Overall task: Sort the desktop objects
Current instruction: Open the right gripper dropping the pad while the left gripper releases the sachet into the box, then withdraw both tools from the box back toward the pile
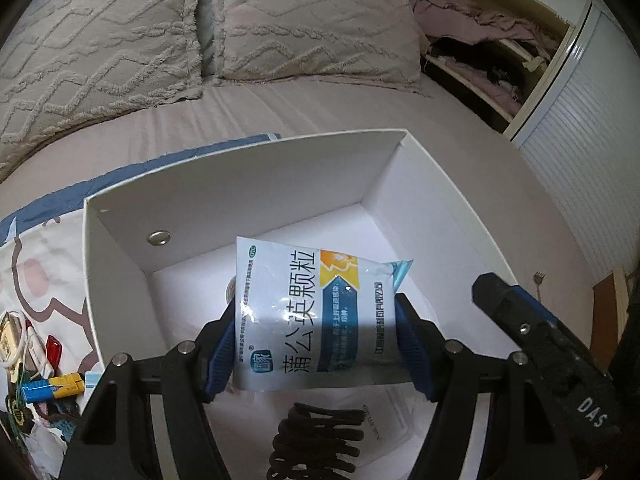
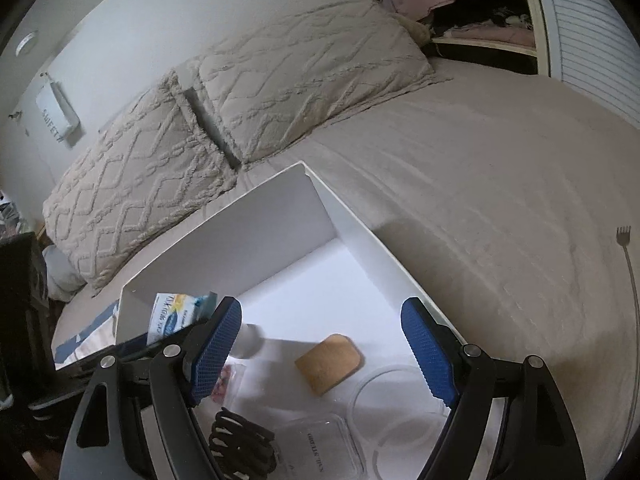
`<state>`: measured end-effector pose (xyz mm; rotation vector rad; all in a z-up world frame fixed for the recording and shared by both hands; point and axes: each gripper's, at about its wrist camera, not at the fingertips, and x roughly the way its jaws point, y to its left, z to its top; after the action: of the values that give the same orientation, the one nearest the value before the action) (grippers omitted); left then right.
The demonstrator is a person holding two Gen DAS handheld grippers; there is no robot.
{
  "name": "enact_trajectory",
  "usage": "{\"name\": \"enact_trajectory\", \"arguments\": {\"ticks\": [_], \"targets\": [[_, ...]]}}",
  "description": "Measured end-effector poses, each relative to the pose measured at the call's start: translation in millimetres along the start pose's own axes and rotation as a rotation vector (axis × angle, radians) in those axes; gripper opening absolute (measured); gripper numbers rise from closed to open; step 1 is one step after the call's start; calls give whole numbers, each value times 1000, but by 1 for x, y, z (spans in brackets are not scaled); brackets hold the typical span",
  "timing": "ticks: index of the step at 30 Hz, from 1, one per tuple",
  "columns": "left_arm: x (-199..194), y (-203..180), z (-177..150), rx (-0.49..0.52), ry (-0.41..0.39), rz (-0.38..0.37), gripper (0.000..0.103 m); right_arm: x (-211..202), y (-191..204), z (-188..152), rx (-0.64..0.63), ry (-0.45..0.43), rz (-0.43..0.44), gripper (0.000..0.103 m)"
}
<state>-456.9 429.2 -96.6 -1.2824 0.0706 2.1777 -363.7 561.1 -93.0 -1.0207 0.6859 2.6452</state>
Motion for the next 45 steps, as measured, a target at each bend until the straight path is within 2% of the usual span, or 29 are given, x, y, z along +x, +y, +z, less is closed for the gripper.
{"name": "enact_trajectory", "arguments": {"ticks": [4, 5, 6, 9, 13, 16, 38, 45], "targets": [[5, -1, 0, 12, 21, 19, 71, 0, 2, 0, -1, -3, 0, 82], [6, -1, 0, 17, 28, 25, 74, 2, 3, 1, -2, 2, -2, 82], [7, -1, -1, 22, 36, 36, 81, 3, 3, 1, -4, 5, -3, 82], [6, 0, -5, 41, 47, 36, 84, 2, 3, 2, -7, 6, -5, 82], [1, -3, -9, 68, 42, 35, 84, 2, 1, 1, -3, 10, -7, 82], [-4, -2, -9, 79, 24, 54, 91, 3, -1, 2, 10, 15, -6, 82], [-32, 36, 0, 23, -40, 55, 91, 7, 8, 5, -31, 65, -63, 82], [-39, 46, -2, 23, -53, 44, 91, -2, 29, 0, -114, 73, -135, 82]]}}
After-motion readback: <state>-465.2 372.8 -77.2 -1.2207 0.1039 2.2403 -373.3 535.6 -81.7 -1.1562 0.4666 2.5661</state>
